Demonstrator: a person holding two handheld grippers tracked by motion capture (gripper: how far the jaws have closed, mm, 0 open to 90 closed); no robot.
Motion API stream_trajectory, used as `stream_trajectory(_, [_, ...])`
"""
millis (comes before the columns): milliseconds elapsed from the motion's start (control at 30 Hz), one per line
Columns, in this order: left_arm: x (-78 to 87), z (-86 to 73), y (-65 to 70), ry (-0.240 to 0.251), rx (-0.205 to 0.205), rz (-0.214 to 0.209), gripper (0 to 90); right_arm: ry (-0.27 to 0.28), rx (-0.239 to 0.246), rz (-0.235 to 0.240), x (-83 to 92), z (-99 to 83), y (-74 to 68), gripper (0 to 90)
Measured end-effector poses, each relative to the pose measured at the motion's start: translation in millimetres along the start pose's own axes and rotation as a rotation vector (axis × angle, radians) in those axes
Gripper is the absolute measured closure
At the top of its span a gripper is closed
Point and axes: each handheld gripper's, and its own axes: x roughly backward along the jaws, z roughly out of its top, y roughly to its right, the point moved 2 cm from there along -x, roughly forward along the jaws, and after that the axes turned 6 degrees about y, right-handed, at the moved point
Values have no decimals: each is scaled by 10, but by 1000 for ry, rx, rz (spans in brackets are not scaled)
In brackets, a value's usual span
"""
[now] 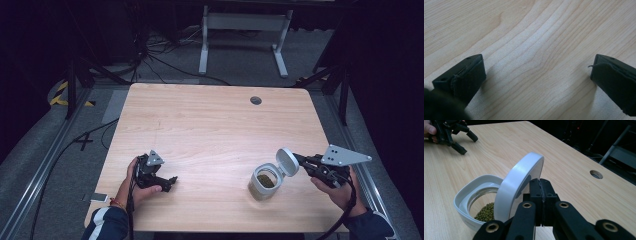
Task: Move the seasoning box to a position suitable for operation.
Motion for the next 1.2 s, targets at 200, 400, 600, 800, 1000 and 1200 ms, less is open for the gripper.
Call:
stream_trajectory(200, [-1, 0, 2, 1, 4, 0, 1, 3, 5, 10, -5, 17, -32, 899])
stream_trajectory(400, [0, 0, 2, 0, 3, -1, 1, -2, 9, 27, -33, 15, -61, 899])
stream_trajectory(600, [0, 0, 0, 0, 0, 0, 1, -5, 12, 35, -48, 9, -79, 899])
stream_trajectory(800, [0, 0, 0, 0, 0, 0, 1, -9, 20, 44, -56, 8, -92, 899])
stream_trajectory(1000, [0, 0, 1, 0, 1, 0, 1, -10, 20, 50, -61, 11, -107, 899])
stream_trajectory(1200, [0, 0, 2, 0, 3, 0, 1, -12, 26, 58, -67, 13, -117, 899])
